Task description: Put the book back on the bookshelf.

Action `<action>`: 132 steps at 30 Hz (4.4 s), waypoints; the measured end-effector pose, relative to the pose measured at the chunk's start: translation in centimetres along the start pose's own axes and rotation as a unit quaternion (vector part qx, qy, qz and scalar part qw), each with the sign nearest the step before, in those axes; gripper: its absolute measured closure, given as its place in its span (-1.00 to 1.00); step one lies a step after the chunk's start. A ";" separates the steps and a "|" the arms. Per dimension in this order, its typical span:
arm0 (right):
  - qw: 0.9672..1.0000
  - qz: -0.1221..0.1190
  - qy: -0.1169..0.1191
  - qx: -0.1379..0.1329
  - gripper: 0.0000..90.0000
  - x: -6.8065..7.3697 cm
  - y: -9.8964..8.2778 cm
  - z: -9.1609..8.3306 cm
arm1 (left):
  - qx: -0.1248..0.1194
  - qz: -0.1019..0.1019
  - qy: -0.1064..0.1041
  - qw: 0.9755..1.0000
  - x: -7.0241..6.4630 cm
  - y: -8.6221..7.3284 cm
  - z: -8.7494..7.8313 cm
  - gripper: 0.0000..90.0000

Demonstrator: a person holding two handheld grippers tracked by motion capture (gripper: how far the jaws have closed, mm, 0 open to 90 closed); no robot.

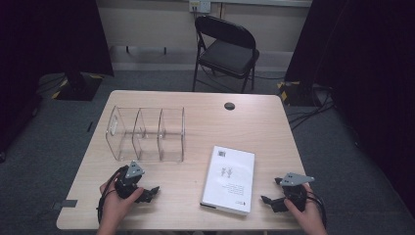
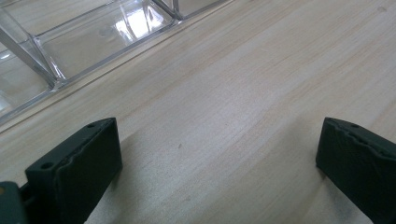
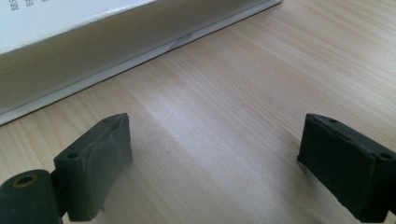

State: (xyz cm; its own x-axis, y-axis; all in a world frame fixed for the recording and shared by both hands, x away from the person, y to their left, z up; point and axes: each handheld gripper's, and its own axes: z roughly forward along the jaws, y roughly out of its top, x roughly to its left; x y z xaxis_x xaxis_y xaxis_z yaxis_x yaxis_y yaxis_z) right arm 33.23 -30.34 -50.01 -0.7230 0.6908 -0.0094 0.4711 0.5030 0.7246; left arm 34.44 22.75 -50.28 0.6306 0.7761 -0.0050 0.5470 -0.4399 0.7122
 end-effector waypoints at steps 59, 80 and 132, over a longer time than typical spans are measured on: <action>0.997 -0.027 0.069 0.032 -0.65 7.1 2.5 1.3 | 0.029 0.127 -0.135 0.982 -11.5 5.1 3.4 -0.47; 0.998 -0.036 0.048 0.009 -0.29 6.4 3.8 2.9 | 0.018 0.128 -0.132 0.983 -12.0 5.4 4.1 -0.54; 0.999 -0.026 0.040 0.009 -0.21 6.9 4.3 2.5 | -0.028 0.111 -0.127 0.985 -14.7 5.8 5.5 -0.41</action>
State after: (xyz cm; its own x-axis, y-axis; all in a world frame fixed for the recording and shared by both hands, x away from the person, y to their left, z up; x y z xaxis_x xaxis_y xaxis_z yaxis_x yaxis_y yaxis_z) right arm 31.50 -22.10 -48.66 -0.7843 0.6203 0.0094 0.4411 0.5469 0.7116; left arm 31.37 6.26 -49.96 0.8527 0.5221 -0.0158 0.3539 -0.5554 0.7525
